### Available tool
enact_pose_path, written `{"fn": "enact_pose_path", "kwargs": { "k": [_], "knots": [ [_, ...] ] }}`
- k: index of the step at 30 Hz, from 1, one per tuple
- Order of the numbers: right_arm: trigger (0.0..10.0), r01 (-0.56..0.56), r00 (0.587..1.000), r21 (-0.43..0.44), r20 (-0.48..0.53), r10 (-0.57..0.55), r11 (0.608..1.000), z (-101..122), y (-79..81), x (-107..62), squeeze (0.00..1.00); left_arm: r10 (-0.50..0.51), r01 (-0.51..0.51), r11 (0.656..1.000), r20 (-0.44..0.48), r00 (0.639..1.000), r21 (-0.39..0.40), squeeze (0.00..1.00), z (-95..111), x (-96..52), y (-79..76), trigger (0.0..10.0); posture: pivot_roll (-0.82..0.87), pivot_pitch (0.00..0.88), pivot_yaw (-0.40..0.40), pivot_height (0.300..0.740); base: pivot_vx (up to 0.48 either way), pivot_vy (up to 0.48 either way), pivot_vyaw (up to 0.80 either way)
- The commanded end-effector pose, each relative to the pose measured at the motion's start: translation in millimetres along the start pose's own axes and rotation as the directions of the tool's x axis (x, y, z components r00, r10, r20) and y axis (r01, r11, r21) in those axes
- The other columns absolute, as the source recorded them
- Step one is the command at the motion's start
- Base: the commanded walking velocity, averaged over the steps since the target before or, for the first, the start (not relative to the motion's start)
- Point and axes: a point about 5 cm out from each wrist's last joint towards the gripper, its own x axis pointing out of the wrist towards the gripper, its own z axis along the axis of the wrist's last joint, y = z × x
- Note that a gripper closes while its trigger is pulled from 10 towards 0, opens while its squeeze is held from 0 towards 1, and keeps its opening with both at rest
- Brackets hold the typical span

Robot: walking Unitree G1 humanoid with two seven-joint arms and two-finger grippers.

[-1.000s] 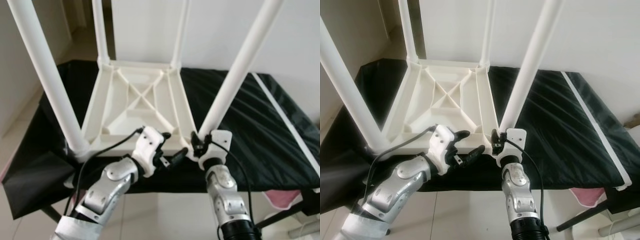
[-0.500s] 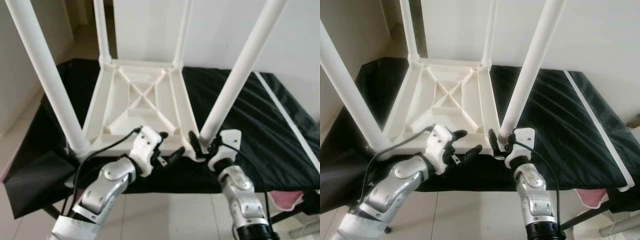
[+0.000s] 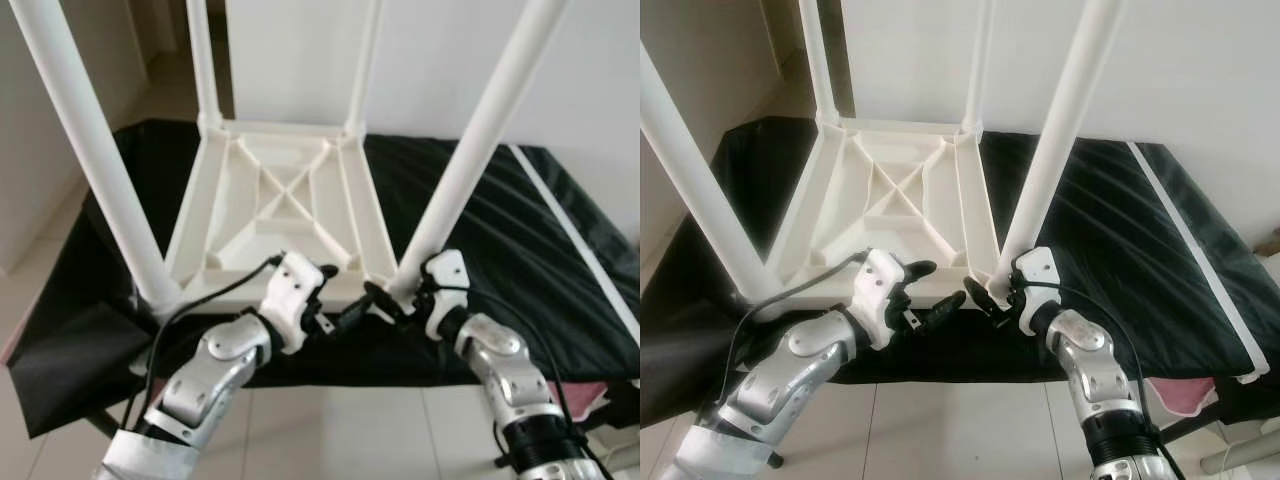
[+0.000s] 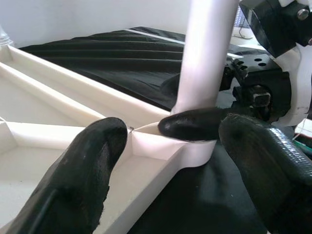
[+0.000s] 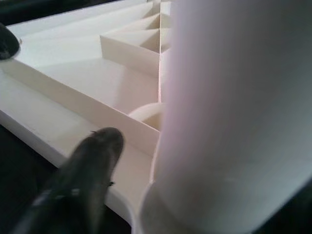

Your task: Building children table

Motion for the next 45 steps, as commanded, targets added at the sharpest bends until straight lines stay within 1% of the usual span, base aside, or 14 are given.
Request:
{"fn": "enact_pose_path", "kwargs": {
  "k": [1,15,16,17,18,24,25,26,27,40,41,42,43,45],
  "knots": [
    [0.0,-0.042,0.999,0.005,-0.030,0.042,0.999,-6.5,3.5,1.0,0.00,-0.125,0.125,0.992,0.000,0.992,0.010,0.00,2.0,1.6,-6.4,10.0,0.01,0.000,-0.060,0.740,0.000,0.000,0.00],
    [0.0,-0.052,0.998,0.034,-0.039,0.053,0.998,-14.3,2.9,-3.2,0.00,-0.118,0.118,0.993,-0.011,0.993,0.018,0.00,2.6,-2.8,-4.6,10.0,0.03,0.000,-0.052,0.740,0.000,0.000,0.00],
    [4.1,-0.031,0.999,0.035,-0.036,0.032,0.999,-14.1,3.1,-2.9,0.00,-0.119,0.120,0.993,-0.013,0.993,0.018,0.00,2.8,-3.5,-4.2,10.0,0.03,0.000,-0.049,0.740,0.000,0.000,0.00],
    [4.1,-0.031,0.999,0.035,-0.036,0.032,0.999,-14.1,3.1,-2.9,0.00,-0.119,0.120,0.993,-0.013,0.993,0.018,0.00,2.8,-3.5,-4.2,10.0,0.03,0.000,-0.049,0.740,0.000,0.000,0.00],
    [10.0,-0.015,0.999,0.039,-0.031,0.016,0.999,-13.8,3.3,-2.4,0.00,-0.120,0.120,0.993,-0.015,0.993,0.019,0.00,2.9,-3.9,-3.7,10.0,0.03,0.000,-0.049,0.740,0.000,0.000,0.00],
    [10.0,0.067,0.998,0.061,0.002,-0.067,0.996,-10.5,6.2,-1.0,0.00,-0.123,0.123,0.992,-0.017,0.992,0.018,0.00,3.1,-3.7,-3.5,10.0,0.02,0.000,-0.044,0.740,0.000,0.000,0.00],
    [10.0,0.111,0.994,0.063,0.015,-0.112,0.992,-9.6,6.8,-0.7,0.61,-0.124,0.125,0.992,-0.017,0.992,0.017,0.00,3.0,-3.3,-3.8,10.0,0.02,0.000,-0.044,0.740,0.000,0.000,0.00],
    [10.0,0.111,0.994,0.063,0.015,-0.112,0.992,-9.6,6.8,-0.7,0.61,-0.124,0.125,0.992,-0.017,0.992,0.017,0.00,3.0,-3.3,-3.8,10.0,0.02,0.000,-0.044,0.740,0.000,0.000,0.00],
    [10.0,0.158,0.987,0.091,0.029,-0.161,0.983,-8.9,8.6,0.2,1.00,-0.125,0.125,0.992,-0.015,0.992,0.016,0.00,2.9,-2.5,-4.0,10.0,0.02,0.000,-0.044,0.740,0.000,0.000,0.00],
    [10.0,0.329,0.924,0.257,0.110,-0.366,0.909,3.0,31.6,12.6,1.00,-0.109,0.109,0.994,0.002,0.994,0.020,0.00,5.1,2.2,-0.9,10.0,0.01,0.000,-0.057,0.740,0.000,0.000,0.00],
    [10.0,0.355,0.911,0.233,0.133,-0.391,0.905,11.2,33.3,16.7,0.27,-0.113,0.113,0.993,0.004,0.994,0.021,0.00,5.6,3.4,-1.1,10.0,0.01,0.000,-0.056,0.740,0.000,0.000,0.00],
    [10.0,0.355,0.911,0.233,0.133,-0.391,0.905,11.2,33.3,16.7,0.27,-0.113,0.113,0.993,0.004,0.994,0.021,0.00,5.6,3.4,-1.1,10.0,0.01,0.000,-0.056,0.740,0.000,0.000,0.00],
    [10.0,0.371,0.903,0.218,0.142,-0.405,0.903,14.6,33.0,17.5,0.00,-0.114,0.114,0.993,0.004,0.993,0.021,0.00,5.7,3.5,-1.1,10.0,0.01,0.000,-0.056,0.740,0.000,0.000,0.00],
    [10.0,0.390,0.893,0.207,0.151,-0.423,0.897,17.9,31.8,17.5,0.00,-0.114,0.114,0.993,0.004,0.993,0.022,0.00,5.5,3.5,-1.1,10.0,0.01,0.000,-0.056,0.740,0.000,0.000,0.00]
  ]
}}
